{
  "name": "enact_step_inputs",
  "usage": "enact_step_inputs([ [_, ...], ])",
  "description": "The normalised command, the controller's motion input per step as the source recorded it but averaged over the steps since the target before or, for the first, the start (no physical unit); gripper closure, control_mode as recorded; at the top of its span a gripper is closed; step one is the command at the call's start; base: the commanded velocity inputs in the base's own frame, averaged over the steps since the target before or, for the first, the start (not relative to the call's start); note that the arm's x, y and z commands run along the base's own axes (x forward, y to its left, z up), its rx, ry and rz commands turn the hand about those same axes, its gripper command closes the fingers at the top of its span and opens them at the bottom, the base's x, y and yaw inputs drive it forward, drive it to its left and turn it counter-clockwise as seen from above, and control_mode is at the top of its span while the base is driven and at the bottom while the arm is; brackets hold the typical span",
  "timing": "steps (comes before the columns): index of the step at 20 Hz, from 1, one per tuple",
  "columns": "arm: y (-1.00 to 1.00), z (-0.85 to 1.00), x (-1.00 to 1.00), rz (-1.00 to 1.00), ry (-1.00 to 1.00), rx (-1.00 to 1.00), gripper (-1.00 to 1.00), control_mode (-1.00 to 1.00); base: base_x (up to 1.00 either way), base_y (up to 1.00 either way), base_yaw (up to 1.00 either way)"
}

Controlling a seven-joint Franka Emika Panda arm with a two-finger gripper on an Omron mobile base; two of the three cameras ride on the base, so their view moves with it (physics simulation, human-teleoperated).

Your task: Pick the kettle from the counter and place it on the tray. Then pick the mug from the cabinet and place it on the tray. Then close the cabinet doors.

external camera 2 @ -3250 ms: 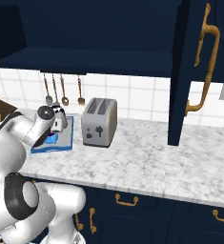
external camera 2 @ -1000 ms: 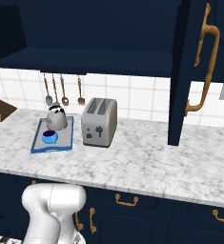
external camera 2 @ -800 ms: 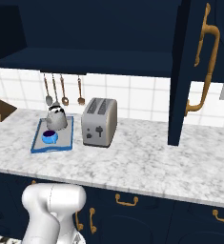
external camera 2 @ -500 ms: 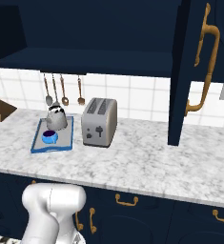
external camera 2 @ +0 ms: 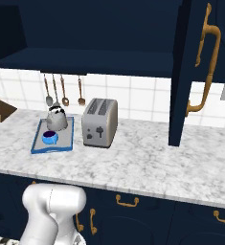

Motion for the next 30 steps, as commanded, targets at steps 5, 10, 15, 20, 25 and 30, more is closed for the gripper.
enact_step_inputs([
  [5,0.58,0.04,0.00,-0.13,-0.10,-0.19,1.00,-1.00,0.00,0.00,0.00],
  [10,0.73,0.00,0.15,-0.12,-0.01,-0.16,1.00,-1.00,0.00,0.00,0.00],
  [15,0.66,0.00,0.55,-0.11,0.00,-0.11,1.00,-1.00,0.00,0.00,0.00],
  [20,0.58,-0.12,0.99,-0.11,0.02,-0.08,1.00,-1.00,0.00,0.00,0.00],
  [25,0.29,-0.04,0.87,-0.07,0.01,-0.05,1.00,-1.00,0.00,0.00,0.00],
  [30,-0.14,0.09,0.36,-0.08,0.01,0.00,1.00,-1.00,0.00,0.00,0.00],
])
